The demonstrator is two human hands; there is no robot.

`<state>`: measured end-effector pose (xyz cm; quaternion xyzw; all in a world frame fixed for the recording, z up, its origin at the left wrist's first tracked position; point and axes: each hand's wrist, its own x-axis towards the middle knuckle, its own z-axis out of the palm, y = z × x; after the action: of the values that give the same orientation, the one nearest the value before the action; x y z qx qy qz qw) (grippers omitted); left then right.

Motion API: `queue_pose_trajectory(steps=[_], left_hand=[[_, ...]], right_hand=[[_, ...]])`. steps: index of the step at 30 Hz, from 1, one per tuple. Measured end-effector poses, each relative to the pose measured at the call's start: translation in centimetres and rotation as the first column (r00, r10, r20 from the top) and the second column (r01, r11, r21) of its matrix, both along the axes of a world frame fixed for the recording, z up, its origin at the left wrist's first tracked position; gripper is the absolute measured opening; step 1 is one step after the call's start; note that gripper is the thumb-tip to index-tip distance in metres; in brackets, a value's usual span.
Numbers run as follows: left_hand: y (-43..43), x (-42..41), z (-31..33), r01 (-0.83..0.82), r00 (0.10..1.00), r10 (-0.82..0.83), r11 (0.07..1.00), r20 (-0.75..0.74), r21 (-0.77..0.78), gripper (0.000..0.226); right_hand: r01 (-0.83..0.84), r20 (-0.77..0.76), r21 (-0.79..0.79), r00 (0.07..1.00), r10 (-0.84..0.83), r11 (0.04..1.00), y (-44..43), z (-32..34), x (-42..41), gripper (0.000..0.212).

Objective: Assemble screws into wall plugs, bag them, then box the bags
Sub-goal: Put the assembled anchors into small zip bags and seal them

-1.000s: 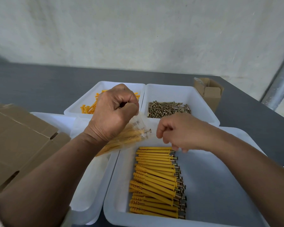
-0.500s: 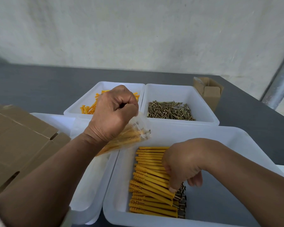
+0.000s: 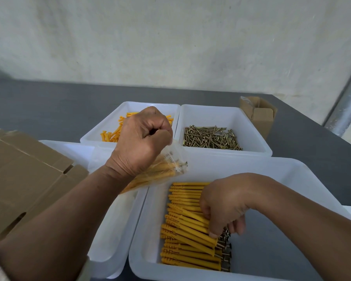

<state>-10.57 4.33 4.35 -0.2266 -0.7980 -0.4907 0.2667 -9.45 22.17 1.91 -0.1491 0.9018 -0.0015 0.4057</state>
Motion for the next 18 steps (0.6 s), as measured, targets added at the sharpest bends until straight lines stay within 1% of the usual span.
queue_pose_trajectory(steps=[2, 5, 11, 15, 18], left_hand=[[0.0, 0.01, 0.0, 0.0, 1.0, 0.0, 1.0, 0.001, 0.001, 0.016], [0.0, 0.04, 0.04, -0.004, 1.0, 0.004, 1.0, 0.003, 0.005, 0.017], [0.01, 0.07, 0.12, -0.007, 1.0, 0.007, 1.0, 0.005, 0.005, 0.016], [0.0, 0.1, 0.14, -0.009, 1.0, 0.009, 1.0, 0.005, 0.009, 0.015], [0.0, 0.06, 0.11, -0.01, 1.0, 0.01, 1.0, 0.001, 0.001, 0.015]], right_hand=[[0.0, 0.003, 0.002, 1.0, 0.0, 1.0, 0.03, -0.07, -0.06, 0.041], [-0.001, 0.002, 0.006, 1.0, 0.001, 1.0, 0.03, -0.19, -0.15, 0.036], [0.012, 0.015, 0.013, 1.0, -0.012, 1.0, -0.1, -0.44, -0.19, 0.039], [-0.03, 0.005, 0.027, 1.0, 0.03, 0.999, -0.14, -0.36, -0.17, 0.029], [-0.051, -0.019, 0.011, 0.999, 0.051, 0.999, 0.13, 0.06, -0.32, 0.03]])
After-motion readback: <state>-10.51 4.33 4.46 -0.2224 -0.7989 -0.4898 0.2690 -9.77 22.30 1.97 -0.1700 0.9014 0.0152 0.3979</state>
